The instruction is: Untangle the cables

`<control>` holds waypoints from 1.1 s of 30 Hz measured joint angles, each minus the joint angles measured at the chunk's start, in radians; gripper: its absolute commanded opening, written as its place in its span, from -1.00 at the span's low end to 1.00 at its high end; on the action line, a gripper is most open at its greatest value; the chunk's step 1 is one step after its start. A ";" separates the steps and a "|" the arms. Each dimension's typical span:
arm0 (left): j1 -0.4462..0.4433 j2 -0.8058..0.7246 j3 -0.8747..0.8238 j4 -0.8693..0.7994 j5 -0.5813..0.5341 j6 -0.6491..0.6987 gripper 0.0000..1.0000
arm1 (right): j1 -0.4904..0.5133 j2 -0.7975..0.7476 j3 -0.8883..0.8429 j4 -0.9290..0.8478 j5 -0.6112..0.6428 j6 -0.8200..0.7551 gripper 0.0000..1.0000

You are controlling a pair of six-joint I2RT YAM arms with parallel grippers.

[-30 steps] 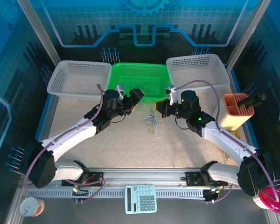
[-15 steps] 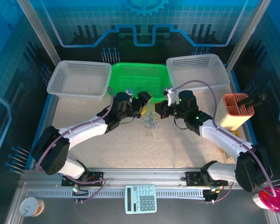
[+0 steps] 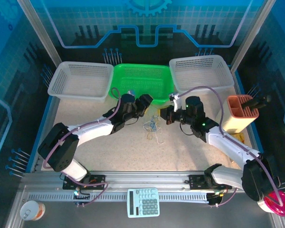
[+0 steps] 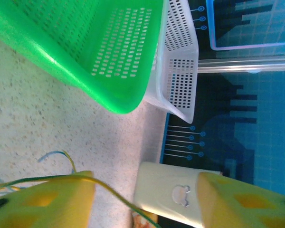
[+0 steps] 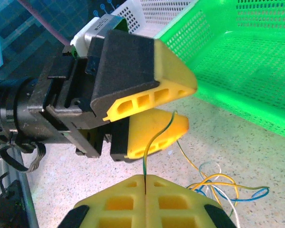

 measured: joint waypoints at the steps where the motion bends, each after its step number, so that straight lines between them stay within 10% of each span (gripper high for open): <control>1: 0.006 0.001 0.000 0.002 -0.003 0.009 -0.12 | -0.006 -0.009 -0.009 0.002 0.000 0.003 -1.00; 22: 0.027 -0.072 0.165 -0.073 0.105 0.395 -1.00 | -0.026 0.002 -0.076 0.066 0.034 0.036 -1.00; 27: 0.025 -0.087 0.183 -0.113 0.137 0.519 -1.00 | -0.026 0.006 -0.076 0.051 0.034 0.042 -0.09; 33: 0.020 -0.108 0.268 -0.146 0.172 0.614 -1.00 | -0.026 -0.024 -0.070 -0.022 0.058 0.032 0.31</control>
